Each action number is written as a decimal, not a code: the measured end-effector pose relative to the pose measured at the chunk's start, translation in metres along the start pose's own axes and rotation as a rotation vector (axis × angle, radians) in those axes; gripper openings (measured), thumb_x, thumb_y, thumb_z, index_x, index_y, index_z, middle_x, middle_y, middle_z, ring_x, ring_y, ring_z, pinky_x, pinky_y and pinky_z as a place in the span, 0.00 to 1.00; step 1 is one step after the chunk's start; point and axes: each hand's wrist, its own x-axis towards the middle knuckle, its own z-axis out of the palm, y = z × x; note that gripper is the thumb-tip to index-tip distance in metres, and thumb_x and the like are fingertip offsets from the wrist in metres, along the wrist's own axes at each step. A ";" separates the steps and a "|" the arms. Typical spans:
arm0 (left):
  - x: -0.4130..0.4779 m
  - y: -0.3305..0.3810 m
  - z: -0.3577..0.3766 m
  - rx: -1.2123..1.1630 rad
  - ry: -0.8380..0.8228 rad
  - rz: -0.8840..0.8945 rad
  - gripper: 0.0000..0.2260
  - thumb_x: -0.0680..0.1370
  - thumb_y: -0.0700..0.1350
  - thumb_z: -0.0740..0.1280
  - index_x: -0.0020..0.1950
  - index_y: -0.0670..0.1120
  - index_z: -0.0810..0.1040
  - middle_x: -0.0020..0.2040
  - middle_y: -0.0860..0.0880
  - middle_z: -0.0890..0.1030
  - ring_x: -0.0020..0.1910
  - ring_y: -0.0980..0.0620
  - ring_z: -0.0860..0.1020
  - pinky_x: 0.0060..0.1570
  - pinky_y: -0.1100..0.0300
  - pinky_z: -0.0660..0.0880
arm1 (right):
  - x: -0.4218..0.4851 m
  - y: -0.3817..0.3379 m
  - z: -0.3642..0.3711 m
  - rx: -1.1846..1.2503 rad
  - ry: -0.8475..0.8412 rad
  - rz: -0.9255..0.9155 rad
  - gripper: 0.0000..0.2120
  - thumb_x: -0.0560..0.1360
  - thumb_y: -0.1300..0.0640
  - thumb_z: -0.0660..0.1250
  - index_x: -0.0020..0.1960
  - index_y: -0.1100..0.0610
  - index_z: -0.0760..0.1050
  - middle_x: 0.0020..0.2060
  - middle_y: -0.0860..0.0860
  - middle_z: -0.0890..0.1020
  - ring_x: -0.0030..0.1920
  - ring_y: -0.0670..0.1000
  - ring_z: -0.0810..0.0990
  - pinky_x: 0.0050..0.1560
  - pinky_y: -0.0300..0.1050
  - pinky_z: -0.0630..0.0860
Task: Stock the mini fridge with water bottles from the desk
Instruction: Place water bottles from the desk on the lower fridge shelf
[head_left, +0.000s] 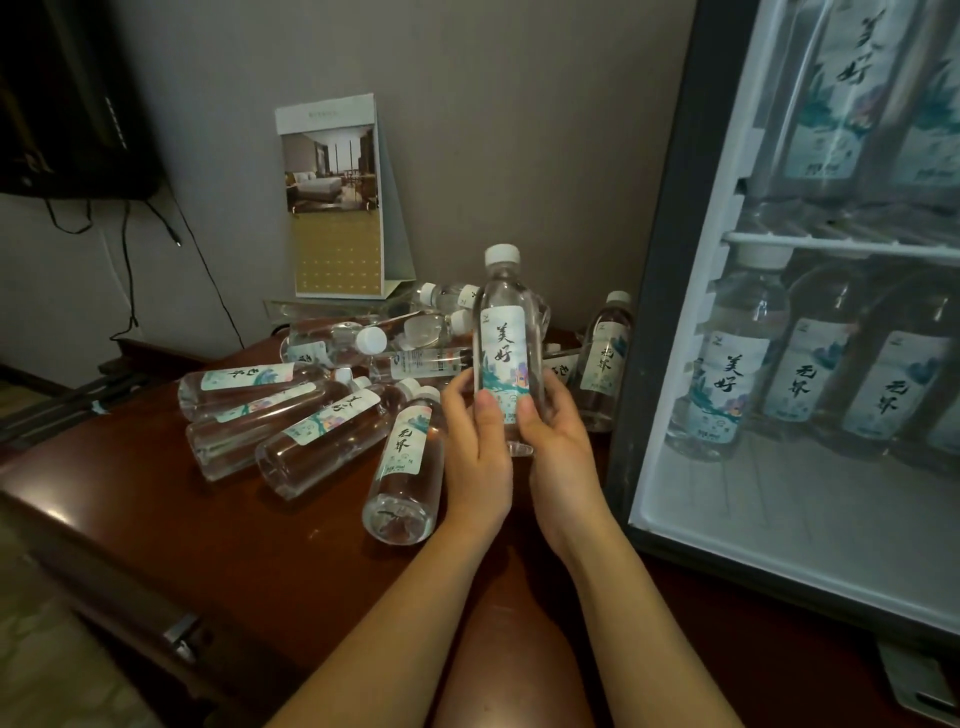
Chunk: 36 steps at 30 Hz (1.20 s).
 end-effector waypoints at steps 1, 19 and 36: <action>0.000 -0.002 -0.001 0.024 0.032 0.041 0.15 0.77 0.59 0.51 0.61 0.55 0.64 0.55 0.51 0.77 0.53 0.56 0.78 0.49 0.61 0.76 | -0.001 -0.001 0.001 -0.030 -0.022 -0.016 0.24 0.79 0.58 0.60 0.73 0.49 0.61 0.61 0.48 0.77 0.60 0.46 0.77 0.61 0.46 0.74; -0.067 0.064 -0.035 0.012 -0.138 0.204 0.22 0.76 0.63 0.51 0.67 0.64 0.47 0.67 0.60 0.63 0.63 0.70 0.68 0.55 0.75 0.67 | -0.076 -0.060 -0.025 -0.358 -0.261 -0.120 0.29 0.72 0.61 0.71 0.69 0.47 0.66 0.61 0.44 0.78 0.62 0.43 0.75 0.66 0.49 0.71; -0.113 0.093 0.117 0.000 -0.695 0.186 0.25 0.79 0.52 0.53 0.72 0.62 0.45 0.75 0.57 0.55 0.68 0.72 0.60 0.62 0.76 0.60 | -0.108 -0.117 -0.189 -0.609 0.174 -0.196 0.27 0.69 0.62 0.73 0.65 0.51 0.70 0.55 0.40 0.78 0.56 0.33 0.75 0.49 0.28 0.75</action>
